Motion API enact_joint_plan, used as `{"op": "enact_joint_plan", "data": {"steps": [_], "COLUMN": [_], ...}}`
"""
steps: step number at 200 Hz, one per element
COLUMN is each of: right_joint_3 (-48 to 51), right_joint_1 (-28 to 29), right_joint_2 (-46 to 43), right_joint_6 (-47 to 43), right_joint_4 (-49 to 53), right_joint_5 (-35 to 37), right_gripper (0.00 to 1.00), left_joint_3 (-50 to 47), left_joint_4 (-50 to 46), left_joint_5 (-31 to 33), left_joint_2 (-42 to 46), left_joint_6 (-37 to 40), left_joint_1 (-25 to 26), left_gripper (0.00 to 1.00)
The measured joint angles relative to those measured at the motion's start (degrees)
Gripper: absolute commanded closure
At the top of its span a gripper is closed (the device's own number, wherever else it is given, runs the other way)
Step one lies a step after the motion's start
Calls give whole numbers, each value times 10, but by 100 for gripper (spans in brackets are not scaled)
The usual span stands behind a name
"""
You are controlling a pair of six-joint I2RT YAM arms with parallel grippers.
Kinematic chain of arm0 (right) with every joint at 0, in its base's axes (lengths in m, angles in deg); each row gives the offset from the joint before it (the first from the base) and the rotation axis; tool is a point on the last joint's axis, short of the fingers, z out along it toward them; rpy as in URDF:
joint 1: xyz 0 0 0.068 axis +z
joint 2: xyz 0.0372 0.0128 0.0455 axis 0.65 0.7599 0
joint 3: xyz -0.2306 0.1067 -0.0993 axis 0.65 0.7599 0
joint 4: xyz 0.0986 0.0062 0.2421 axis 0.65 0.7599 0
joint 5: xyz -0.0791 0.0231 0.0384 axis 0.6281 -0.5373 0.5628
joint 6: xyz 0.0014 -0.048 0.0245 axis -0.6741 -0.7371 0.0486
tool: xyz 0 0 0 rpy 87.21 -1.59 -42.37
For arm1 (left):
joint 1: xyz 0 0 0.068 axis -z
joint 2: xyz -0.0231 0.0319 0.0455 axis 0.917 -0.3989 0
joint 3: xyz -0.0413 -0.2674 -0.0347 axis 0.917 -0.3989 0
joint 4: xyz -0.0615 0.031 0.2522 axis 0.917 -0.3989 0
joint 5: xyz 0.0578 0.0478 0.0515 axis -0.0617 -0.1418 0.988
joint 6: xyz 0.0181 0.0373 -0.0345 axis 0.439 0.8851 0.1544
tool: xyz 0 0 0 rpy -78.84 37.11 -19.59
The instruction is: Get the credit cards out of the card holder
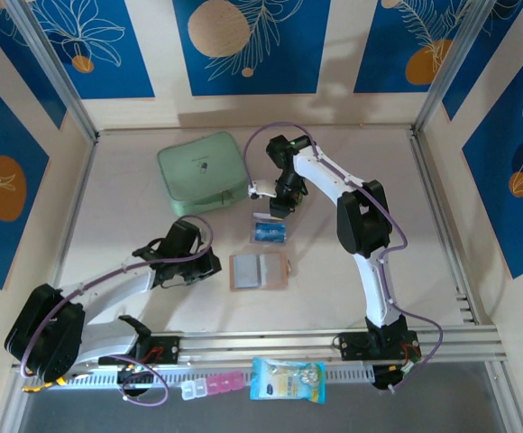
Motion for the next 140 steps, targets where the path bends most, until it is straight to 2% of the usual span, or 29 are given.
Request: {"op": "enact_joint_plan", "data": {"steps": [63, 102, 140], "right_joint_3": [15, 33, 73], "right_joint_1": [-1, -1, 5], "right_joint_2": [-55, -75, -75], "right_joint_6": [35, 66, 98], "right_joint_4": [-39, -74, -123], "right_joint_5": [45, 52, 59], "right_gripper": [80, 91, 96], "left_joint_3": [0, -2, -4], "left_joint_4": [5, 17, 24], "left_joint_5": [0, -7, -11], "left_joint_2": [-7, -16, -21], "left_joint_6": [0, -2, -2], "left_joint_1": [0, 0, 0], "left_gripper": [93, 93, 93]}}
